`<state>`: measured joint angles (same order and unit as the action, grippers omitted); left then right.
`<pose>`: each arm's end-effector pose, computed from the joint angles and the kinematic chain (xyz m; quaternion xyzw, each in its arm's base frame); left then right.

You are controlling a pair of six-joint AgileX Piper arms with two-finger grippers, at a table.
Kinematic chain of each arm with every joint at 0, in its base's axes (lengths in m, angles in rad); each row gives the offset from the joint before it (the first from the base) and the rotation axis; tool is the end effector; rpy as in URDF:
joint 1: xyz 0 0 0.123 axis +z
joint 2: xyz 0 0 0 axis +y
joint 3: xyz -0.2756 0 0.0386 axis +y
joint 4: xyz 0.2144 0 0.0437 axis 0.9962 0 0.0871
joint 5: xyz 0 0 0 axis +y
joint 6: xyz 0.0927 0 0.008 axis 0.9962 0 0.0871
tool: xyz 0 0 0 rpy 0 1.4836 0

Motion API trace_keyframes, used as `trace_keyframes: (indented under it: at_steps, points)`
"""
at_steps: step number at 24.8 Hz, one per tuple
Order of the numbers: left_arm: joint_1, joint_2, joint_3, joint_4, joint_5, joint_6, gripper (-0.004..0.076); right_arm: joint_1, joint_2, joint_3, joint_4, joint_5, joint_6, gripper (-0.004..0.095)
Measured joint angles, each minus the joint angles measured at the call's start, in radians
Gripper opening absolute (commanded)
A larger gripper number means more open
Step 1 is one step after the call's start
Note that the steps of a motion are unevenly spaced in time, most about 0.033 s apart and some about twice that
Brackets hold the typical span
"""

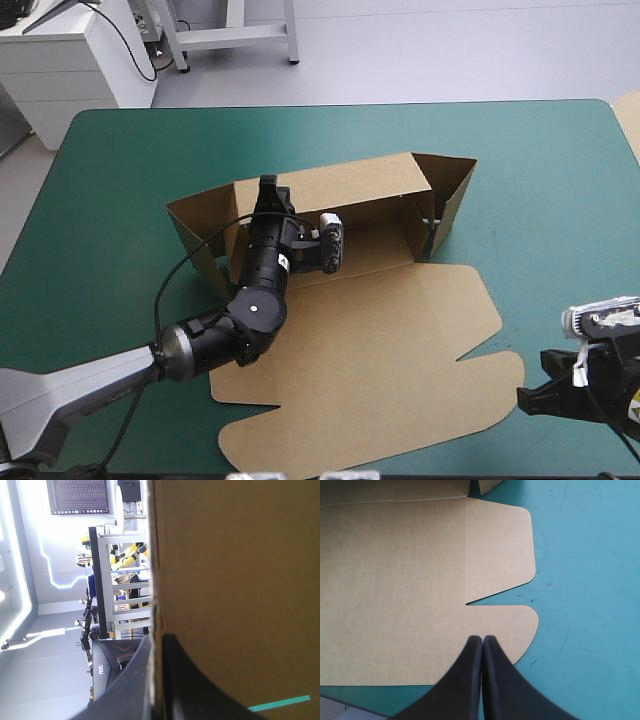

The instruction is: Fold the box

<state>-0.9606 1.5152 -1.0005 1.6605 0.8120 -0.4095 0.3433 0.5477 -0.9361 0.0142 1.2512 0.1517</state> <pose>0.2225 -0.2008 0.3118 0.5781 0.5281 0.4036 0.4734 0.0307 0.0123 0.3559 -0.0887 0.9177 0.1017 0.3737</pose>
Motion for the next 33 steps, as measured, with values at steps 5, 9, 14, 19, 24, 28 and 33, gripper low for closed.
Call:
trace_keyframes:
  at_steps: [5, 9, 14, 19, 24, 28, 33]
  points:
    - [0.0, 0.0, 0.001, 0.015, -0.012, -0.019, -0.0008, 0.0, 0.075, -0.01, -0.036, -0.019, 0.0, -0.0019]
    - [0.014, 0.01, 0.001, 0.02, -0.033, 0.0, -0.0008, 0.0, 0.237, -0.085, -0.125, -0.074, 0.0, -0.002]
    - [0.049, 0.046, 0.001, 0.033, -0.036, 0.008, -0.0008, 0.0, 0.425, -0.22, -0.231, -0.114, -0.008, -0.0021]
    - [0.053, 0.055, 0.001, 0.048, -0.033, 0.008, -0.0008, -0.043, 0.688, -0.481, -0.219, -0.119, -0.116, -0.0021]
    - [0.053, 0.058, 0.001, 0.05, -0.024, 0.008, -0.0008, -0.196, 0.881, -0.699, -0.028, -0.119, -0.28, -0.0021]
    - [0.053, 0.059, 0.001, 0.055, -0.02, 0.008, -0.0008, -0.362, 1.118, -0.909, 0.286, -0.118, -0.424, -0.0021]
    - [0.053, 0.06, 0.001, 0.055, -0.02, 0.007, -0.0008, -0.391, 1.365, -1.159, 0.405, -0.122, -0.444, -0.0021]
